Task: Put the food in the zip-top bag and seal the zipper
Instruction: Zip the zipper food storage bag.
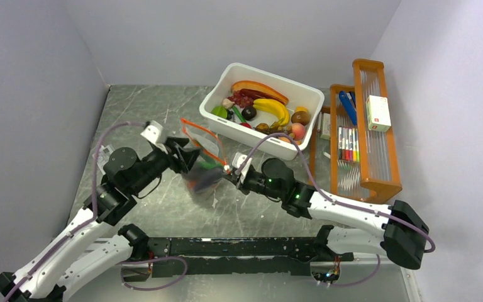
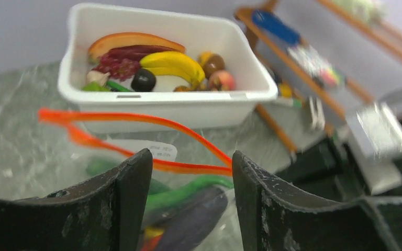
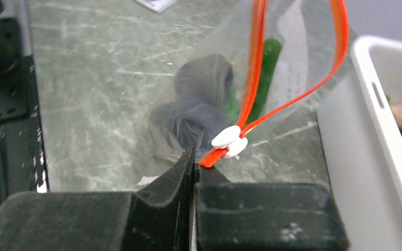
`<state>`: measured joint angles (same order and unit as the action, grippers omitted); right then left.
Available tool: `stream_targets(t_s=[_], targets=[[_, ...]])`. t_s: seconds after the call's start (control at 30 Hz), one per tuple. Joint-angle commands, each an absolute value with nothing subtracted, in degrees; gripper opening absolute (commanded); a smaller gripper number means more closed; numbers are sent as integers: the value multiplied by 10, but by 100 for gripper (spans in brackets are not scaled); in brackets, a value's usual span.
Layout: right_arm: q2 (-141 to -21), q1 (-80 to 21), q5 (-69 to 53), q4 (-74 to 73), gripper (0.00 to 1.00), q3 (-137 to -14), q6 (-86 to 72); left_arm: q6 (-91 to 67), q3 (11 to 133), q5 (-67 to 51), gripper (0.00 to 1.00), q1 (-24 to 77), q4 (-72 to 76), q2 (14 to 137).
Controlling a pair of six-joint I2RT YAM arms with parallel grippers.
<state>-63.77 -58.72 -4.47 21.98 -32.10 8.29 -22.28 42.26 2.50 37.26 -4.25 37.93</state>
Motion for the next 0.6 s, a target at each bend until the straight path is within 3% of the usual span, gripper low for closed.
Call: stream_targets(t_s=[0.0,0.1,0.3,0.57], targets=[[-639,-575,-199,108,0,-380,223,116,457,-214,57,371,-101,386],[-649,-557,-212,73,0,-417,249,222,495,-289,59,369,-167,407],[-648,-534,-277,11,0,-463,351,425,534,-399,72,370,-271,442],[-650,-513,-313,-31,0,-490,399,483,548,-429,78,370,-292,483]])
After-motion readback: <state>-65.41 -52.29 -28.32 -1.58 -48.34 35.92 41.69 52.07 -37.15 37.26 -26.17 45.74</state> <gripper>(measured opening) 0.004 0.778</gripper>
